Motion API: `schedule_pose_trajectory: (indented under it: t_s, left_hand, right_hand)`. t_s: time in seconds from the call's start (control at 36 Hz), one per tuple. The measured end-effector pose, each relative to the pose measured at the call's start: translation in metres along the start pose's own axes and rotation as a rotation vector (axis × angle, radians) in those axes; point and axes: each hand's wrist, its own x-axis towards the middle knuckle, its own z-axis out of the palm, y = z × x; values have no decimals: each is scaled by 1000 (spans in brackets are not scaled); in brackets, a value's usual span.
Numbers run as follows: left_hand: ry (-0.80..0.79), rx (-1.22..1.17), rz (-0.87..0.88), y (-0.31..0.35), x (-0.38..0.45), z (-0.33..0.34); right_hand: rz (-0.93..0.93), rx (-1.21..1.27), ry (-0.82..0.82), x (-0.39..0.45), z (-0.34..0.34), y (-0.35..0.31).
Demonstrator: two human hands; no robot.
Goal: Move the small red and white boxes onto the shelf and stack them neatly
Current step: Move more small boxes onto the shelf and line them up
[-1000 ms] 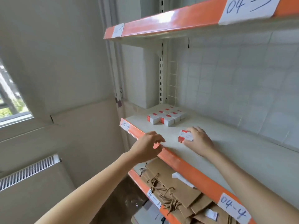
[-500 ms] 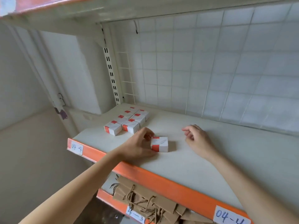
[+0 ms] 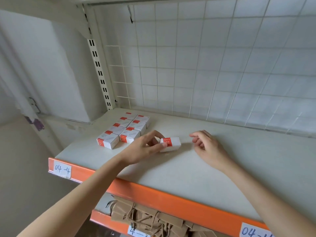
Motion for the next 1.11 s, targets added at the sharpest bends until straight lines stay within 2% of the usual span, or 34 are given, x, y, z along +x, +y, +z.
schedule_pose_trajectory:
  t_s: [0.17, 0.36, 0.44, 0.61, 0.75, 0.92, 1.03, 1.11]
  left_hand:
    - [181, 213, -89, -5, 13, 5]
    - [276, 215, -42, -9, 8, 7]
    - [294, 244, -50, -10, 6, 8]
    - [294, 375, -175, 2, 13, 14]
    - [319, 317, -79, -2, 8, 17]
    - [203, 267, 239, 1, -3, 20]
    - [91, 216, 199, 6, -5, 21]
    - [68, 215, 191, 5, -6, 15]
  right_hand:
    - [10, -5, -1, 1, 0, 2]
    - [-20, -10, 10, 2, 2, 6]
    - [-14, -27, 7, 1, 1, 5]
    - [-5, -16, -2, 1, 1, 5]
    - [-4, -19, 2, 0, 1, 4]
    - [2, -3, -11, 0, 2, 3]
    - [14, 111, -18, -1, -6, -11]
    - [28, 209, -155, -3, -13, -27]
